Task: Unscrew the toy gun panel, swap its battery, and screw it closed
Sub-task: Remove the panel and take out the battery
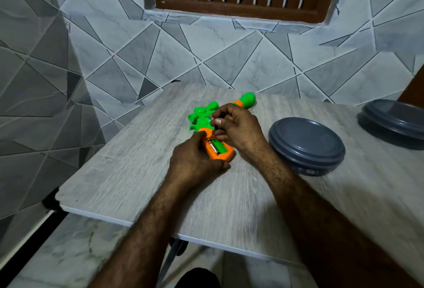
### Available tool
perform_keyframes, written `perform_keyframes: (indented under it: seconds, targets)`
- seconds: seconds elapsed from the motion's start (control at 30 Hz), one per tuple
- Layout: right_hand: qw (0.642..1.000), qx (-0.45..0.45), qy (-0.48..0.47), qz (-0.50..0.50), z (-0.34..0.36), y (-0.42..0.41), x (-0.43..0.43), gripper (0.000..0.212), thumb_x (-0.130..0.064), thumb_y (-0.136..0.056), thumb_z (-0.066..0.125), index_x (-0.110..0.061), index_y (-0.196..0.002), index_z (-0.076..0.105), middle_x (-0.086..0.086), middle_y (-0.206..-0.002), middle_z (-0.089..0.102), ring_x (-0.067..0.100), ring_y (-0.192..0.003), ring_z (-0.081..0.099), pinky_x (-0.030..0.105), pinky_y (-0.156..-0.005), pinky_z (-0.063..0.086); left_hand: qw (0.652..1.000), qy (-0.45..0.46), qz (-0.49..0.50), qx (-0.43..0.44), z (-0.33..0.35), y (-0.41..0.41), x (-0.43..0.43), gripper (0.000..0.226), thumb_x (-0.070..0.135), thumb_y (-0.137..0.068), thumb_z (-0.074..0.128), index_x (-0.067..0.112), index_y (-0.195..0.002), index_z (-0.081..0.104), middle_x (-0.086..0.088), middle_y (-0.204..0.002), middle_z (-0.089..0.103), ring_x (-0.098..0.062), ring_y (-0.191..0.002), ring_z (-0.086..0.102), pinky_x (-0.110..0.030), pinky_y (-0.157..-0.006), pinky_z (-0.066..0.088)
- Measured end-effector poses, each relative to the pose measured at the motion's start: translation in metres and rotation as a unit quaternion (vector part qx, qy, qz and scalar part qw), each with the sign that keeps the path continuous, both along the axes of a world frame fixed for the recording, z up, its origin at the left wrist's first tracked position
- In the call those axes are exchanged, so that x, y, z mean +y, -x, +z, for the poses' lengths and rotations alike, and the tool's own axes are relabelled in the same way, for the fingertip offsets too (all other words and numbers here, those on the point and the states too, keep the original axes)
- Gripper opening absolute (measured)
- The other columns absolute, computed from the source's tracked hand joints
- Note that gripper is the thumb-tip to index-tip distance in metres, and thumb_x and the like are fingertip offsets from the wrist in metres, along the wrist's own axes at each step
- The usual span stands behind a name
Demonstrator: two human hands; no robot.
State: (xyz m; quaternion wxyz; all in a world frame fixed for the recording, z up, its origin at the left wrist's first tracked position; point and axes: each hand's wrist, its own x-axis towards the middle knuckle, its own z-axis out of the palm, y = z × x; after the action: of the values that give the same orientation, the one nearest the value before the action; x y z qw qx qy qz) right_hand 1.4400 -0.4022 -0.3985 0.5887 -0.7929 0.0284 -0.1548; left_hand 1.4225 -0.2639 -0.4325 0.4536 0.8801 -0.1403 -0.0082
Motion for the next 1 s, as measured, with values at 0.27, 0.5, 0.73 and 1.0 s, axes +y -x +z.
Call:
perform_keyframes:
  seconds: [0.27, 0.5, 0.73, 1.0]
  targets:
    - [0.993, -0.031, 0.113, 0.023, -0.001, -0.003, 0.001, 0.017, 0.003, -0.091, 0.057, -0.011, -0.097, 0.065, 0.014, -0.092, 0.070, 0.014, -0.075, 0.066, 0.034, -0.076, 0.060, 1.000, 0.002, 0.003, -0.005, 0.004, 0.004, 0.001, 0.089, 0.051, -0.051, 0.083, 0.025, -0.130, 0.052, 0.005, -0.121, 0.065, -0.017, -0.112, 0.060, -0.035, -0.095, 0.049]
    - [0.987, -0.016, 0.157, 0.031, -0.003, -0.026, 0.003, 0.022, -0.002, -0.093, 0.052, -0.022, -0.093, 0.061, 0.001, -0.074, 0.066, 0.016, -0.066, 0.062, 0.036, -0.070, 0.056, 1.000, -0.006, 0.005, -0.015, 0.004, 0.003, 0.000, 0.077, 0.041, -0.061, 0.088, 0.026, -0.128, 0.054, 0.006, -0.119, 0.066, -0.016, -0.111, 0.060, -0.033, -0.094, 0.049]
    - [0.990, 0.038, 0.132, 0.036, 0.006, -0.043, 0.002, 0.017, -0.004, -0.098, 0.046, -0.016, -0.096, 0.058, 0.001, -0.068, 0.062, 0.018, -0.052, 0.056, 0.032, -0.056, 0.050, 1.000, -0.014, -0.014, -0.018, 0.000, 0.001, 0.002, 0.086, 0.046, -0.060, 0.088, 0.028, -0.136, 0.050, 0.007, -0.128, 0.062, -0.014, -0.117, 0.057, -0.027, -0.094, 0.043]
    - [0.997, 0.026, 0.060, 0.040, 0.012, -0.038, 0.003, 0.018, -0.009, -0.100, 0.044, -0.015, -0.104, 0.060, 0.005, -0.074, 0.061, 0.019, -0.058, 0.060, 0.033, -0.060, 0.055, 0.999, -0.015, -0.020, -0.020, -0.003, -0.001, 0.003, 0.092, 0.047, -0.062, 0.086, 0.033, -0.143, 0.044, 0.007, -0.139, 0.056, -0.014, -0.125, 0.052, -0.033, -0.105, 0.043]
